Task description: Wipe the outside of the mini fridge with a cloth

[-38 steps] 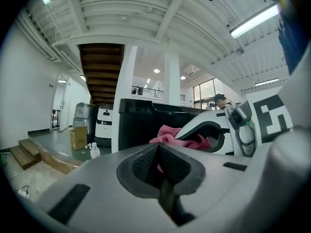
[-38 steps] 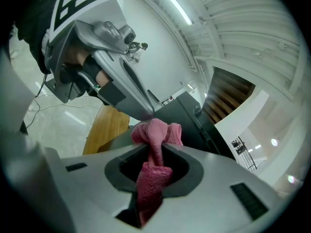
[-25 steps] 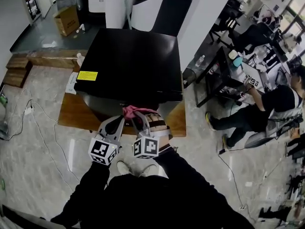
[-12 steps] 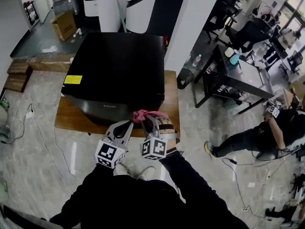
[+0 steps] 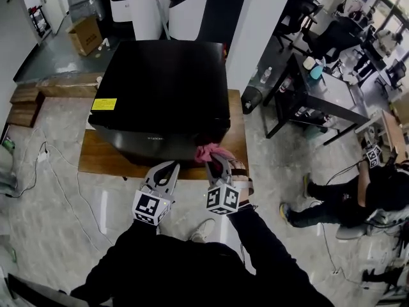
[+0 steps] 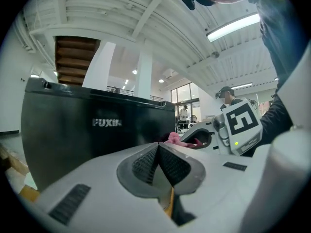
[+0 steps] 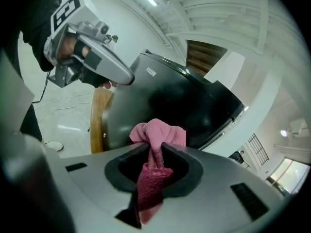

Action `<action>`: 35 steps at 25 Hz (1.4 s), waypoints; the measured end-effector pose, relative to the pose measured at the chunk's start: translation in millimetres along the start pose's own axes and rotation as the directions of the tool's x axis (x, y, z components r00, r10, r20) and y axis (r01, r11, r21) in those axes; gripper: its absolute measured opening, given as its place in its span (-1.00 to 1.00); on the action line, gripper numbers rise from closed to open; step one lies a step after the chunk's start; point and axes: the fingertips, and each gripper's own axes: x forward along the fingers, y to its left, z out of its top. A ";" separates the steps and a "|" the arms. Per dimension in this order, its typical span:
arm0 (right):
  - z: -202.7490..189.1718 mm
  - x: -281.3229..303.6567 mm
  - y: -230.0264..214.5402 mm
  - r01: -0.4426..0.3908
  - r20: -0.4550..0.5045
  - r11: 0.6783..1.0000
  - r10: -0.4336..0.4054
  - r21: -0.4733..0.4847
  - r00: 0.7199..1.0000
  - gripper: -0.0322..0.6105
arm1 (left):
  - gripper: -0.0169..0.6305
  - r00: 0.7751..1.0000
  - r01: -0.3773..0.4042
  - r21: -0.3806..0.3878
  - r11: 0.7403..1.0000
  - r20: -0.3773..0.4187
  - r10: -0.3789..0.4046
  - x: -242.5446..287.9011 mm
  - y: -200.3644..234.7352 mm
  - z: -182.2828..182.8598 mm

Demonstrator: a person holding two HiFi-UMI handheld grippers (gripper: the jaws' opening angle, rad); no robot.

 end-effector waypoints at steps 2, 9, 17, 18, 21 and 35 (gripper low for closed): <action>11.9 1.7 20.3 0.004 0.003 1.000 -0.004 0.002 1.000 -0.66 | -0.93 1.000 0.010 -0.010 1.000 -0.001 -0.010 -13.1 18.7 -11.9; 64.7 38.0 107.3 -0.047 -0.030 0.999 0.048 0.025 0.998 -0.66 | -0.93 0.996 0.055 0.004 0.998 -0.071 -0.054 -55.3 81.9 -59.9; 130.8 117.4 204.7 -0.138 -0.034 0.990 0.138 0.000 0.990 -0.66 | -0.93 0.987 0.072 -0.063 0.995 -0.138 -0.080 -102.8 161.7 -130.2; 137.7 128.9 215.1 -0.150 -0.035 0.989 0.149 -0.002 0.988 -0.66 | -0.93 0.986 0.073 -0.071 0.995 -0.148 -0.083 -106.7 171.6 -140.0; 154.3 164.4 245.4 -0.181 -0.042 0.984 0.180 -0.006 0.983 -0.66 | -0.93 0.981 0.055 -0.091 0.994 -0.183 -0.071 -119.4 202.6 -171.6; 141.8 244.5 281.4 -0.167 -0.095 0.980 0.178 0.109 0.979 -0.66 | -0.93 0.968 0.032 -0.128 0.991 -0.245 -0.062 -110.7 246.9 -233.1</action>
